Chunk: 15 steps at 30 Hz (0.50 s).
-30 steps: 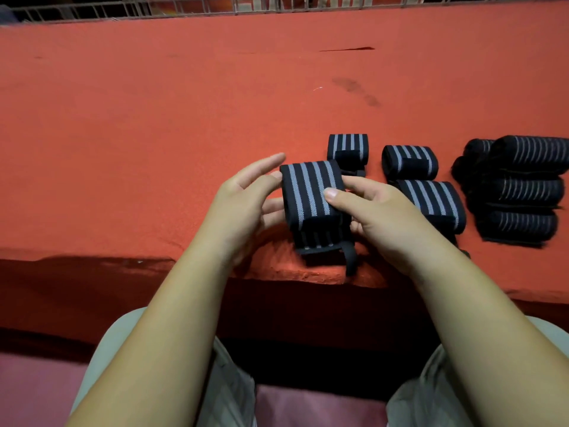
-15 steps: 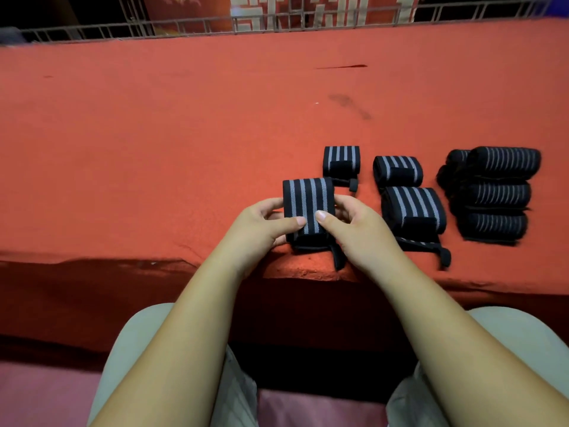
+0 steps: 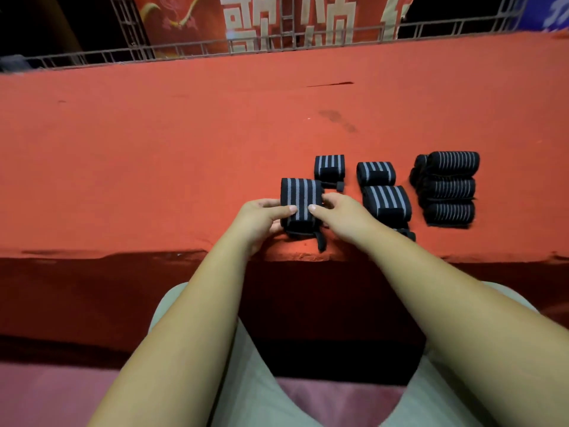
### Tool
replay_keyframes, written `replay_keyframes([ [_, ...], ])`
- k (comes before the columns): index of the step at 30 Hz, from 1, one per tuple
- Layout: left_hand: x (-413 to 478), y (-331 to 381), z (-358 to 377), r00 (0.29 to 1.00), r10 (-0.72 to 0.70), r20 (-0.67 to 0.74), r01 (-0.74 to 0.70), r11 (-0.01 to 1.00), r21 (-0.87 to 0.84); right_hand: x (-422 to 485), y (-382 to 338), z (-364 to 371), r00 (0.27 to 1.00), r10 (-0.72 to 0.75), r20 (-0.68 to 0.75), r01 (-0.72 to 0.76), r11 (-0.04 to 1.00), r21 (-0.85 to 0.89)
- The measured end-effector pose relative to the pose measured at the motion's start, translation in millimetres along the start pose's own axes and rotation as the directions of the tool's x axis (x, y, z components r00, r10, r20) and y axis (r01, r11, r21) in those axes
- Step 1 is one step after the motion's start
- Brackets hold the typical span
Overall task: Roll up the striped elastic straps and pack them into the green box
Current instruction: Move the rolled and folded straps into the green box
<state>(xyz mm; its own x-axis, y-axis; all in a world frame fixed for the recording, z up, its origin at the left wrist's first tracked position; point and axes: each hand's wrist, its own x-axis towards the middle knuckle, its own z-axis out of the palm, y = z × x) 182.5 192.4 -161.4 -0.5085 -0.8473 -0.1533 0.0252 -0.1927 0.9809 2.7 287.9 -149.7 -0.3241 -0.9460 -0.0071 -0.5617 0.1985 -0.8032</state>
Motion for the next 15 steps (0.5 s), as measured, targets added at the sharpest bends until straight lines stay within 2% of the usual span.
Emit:
replay_keyframes([
  [3, 10.8, 14.3, -9.5, 0.999, -0.008, -0.045, 0.007, 1.000, -0.021, 14.4, -8.6, -12.1, 0.999, 0.034, -0.024, -0.035, 0.997, -0.071],
  [6, 38.2, 25.2, -17.2, 0.997, -0.021, -0.075, 0.016, 0.997, -0.070, 49.9, -14.9, -28.7, 0.975, 0.078, -0.207, -0.098, 0.992, -0.084],
  [9, 75.8, 35.4, -20.3, 0.993, -0.051, -0.108, 0.037, 0.992, -0.123, 98.7, -16.5, -49.5, 0.937, 0.124, -0.326, -0.196, 0.960, -0.198],
  [12, 118.8, 45.4, -20.6, 0.992, -0.081, -0.102, 0.068, 0.990, -0.120, 148.9, -17.0, -62.2, 0.940, 0.201, -0.274, -0.300, 0.870, -0.391],
  [15, 162.0, 52.3, -24.2, 0.990, -0.118, -0.080, 0.113, 0.991, -0.066, 190.5, -23.5, -65.8, 0.949, 0.299, -0.103, -0.297, 0.727, -0.619],
])
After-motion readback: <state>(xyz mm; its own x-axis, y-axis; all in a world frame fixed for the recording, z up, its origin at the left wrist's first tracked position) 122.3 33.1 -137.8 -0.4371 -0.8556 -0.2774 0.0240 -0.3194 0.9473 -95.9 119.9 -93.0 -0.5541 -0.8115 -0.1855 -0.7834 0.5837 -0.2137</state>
